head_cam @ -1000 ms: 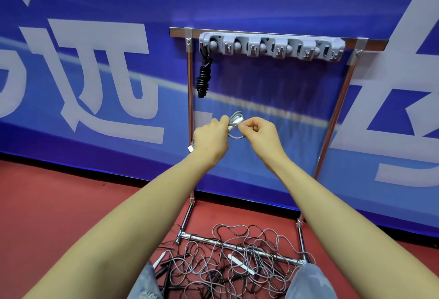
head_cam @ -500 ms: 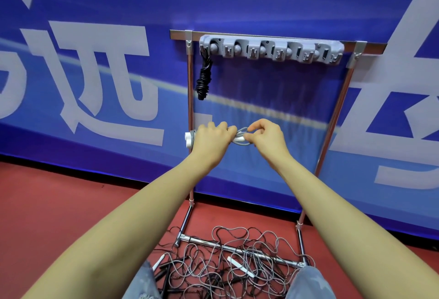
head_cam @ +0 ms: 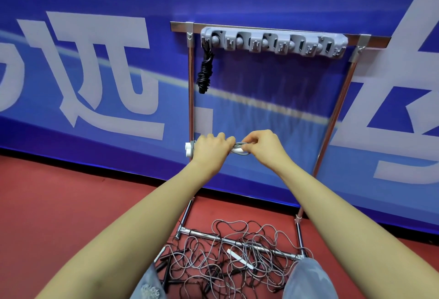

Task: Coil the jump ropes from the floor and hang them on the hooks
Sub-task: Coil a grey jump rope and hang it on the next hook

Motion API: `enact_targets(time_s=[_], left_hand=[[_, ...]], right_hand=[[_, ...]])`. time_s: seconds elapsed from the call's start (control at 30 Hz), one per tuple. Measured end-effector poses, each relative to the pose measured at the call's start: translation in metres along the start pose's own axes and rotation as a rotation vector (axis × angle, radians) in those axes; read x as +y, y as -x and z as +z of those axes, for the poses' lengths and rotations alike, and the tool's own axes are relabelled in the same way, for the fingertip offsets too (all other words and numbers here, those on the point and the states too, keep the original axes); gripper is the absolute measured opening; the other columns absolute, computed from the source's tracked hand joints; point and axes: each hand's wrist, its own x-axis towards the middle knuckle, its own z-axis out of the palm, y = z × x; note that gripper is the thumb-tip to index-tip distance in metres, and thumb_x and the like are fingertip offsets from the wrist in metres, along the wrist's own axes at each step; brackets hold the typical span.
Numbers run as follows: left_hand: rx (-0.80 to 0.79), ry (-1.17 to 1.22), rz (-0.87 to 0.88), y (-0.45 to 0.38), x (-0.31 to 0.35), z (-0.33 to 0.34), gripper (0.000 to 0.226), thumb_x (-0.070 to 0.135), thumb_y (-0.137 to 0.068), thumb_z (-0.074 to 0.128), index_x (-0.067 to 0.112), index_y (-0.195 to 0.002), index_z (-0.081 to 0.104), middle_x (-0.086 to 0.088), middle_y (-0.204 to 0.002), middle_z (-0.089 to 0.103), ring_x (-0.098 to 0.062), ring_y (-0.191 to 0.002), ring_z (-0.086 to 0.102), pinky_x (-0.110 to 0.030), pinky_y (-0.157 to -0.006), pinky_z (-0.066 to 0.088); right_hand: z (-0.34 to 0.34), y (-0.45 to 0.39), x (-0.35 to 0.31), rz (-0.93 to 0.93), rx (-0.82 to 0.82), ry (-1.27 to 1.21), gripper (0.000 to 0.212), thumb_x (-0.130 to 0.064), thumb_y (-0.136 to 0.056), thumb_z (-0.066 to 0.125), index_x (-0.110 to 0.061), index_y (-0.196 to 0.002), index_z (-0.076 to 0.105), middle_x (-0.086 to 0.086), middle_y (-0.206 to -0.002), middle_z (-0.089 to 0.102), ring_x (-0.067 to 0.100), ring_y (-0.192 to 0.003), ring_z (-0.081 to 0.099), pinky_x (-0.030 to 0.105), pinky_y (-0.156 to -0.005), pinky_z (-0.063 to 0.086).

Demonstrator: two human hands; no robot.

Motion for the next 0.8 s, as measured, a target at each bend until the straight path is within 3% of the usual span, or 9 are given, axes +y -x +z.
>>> enact_targets(time_s=[0.07, 0.2, 0.3, 0.43, 0.67, 0.8], left_hand=[[-0.011, 0.016, 0.003, 0.003, 0.000, 0.000, 0.024, 0.005, -0.091, 0.049, 0.015, -0.112, 0.043, -0.005, -0.101, 0.053, -0.027, -0.088, 0.057, -0.033, -0.064, 0.031], [-0.021, 0.054, 0.041, 0.007, -0.003, -0.002, 0.024, 0.007, -0.092, 0.047, 0.016, -0.113, 0.043, -0.005, -0.102, 0.054, -0.027, -0.087, 0.057, -0.033, -0.063, 0.032], [-0.025, 0.109, 0.044, 0.007, -0.006, -0.006, 0.024, 0.008, -0.091, 0.046, 0.016, -0.113, 0.044, -0.004, -0.102, 0.055, -0.027, -0.086, 0.058, -0.032, -0.060, 0.033], [-0.033, 0.144, 0.043, 0.008, -0.008, -0.008, 0.023, 0.009, -0.089, 0.047, 0.015, -0.111, 0.043, -0.003, -0.100, 0.056, -0.027, -0.087, 0.057, -0.031, -0.059, 0.031], [-0.024, 0.114, 0.063, 0.006, -0.007, -0.015, 0.022, 0.012, -0.091, 0.048, 0.013, -0.113, 0.043, -0.005, -0.102, 0.056, -0.027, -0.089, 0.057, -0.033, -0.060, 0.033], [-0.041, 0.141, 0.105, 0.008, -0.006, -0.014, 0.023, 0.011, -0.089, 0.047, 0.012, -0.111, 0.042, -0.005, -0.102, 0.056, -0.029, -0.082, 0.061, -0.032, -0.058, 0.032]], right_hand=[[0.003, 0.002, 0.002, 0.002, -0.003, 0.024, 0.008, -0.006, -0.085, 0.060, -0.009, -0.086, 0.068, 0.002, -0.075, 0.056, 0.011, -0.059, 0.043, 0.012, -0.044, 0.031], [0.010, 0.003, 0.007, -0.083, -0.044, 0.054, 0.005, -0.008, -0.091, 0.055, -0.012, -0.089, 0.056, -0.001, -0.098, 0.038, 0.015, -0.085, 0.041, 0.018, -0.068, 0.033], [0.010, 0.006, 0.005, -0.084, -0.071, -0.063, 0.003, -0.006, -0.093, 0.050, -0.009, -0.092, 0.051, 0.005, -0.103, 0.049, 0.021, -0.091, 0.047, 0.021, -0.072, 0.038], [0.008, 0.006, 0.002, -0.064, -0.047, -0.128, 0.004, -0.004, -0.088, 0.053, -0.008, -0.090, 0.056, 0.010, -0.098, 0.064, 0.025, -0.088, 0.056, 0.030, -0.072, 0.043], [0.002, 0.006, -0.003, -0.020, -0.015, -0.200, 0.012, -0.001, -0.083, 0.057, -0.013, -0.079, 0.054, 0.001, -0.076, 0.055, 0.010, -0.060, 0.042, 0.018, -0.052, 0.031], [0.003, 0.006, -0.005, -0.027, 0.038, -0.120, 0.013, -0.004, -0.085, 0.055, -0.015, -0.079, 0.054, -0.002, -0.076, 0.055, 0.010, -0.062, 0.045, 0.014, -0.049, 0.033]])
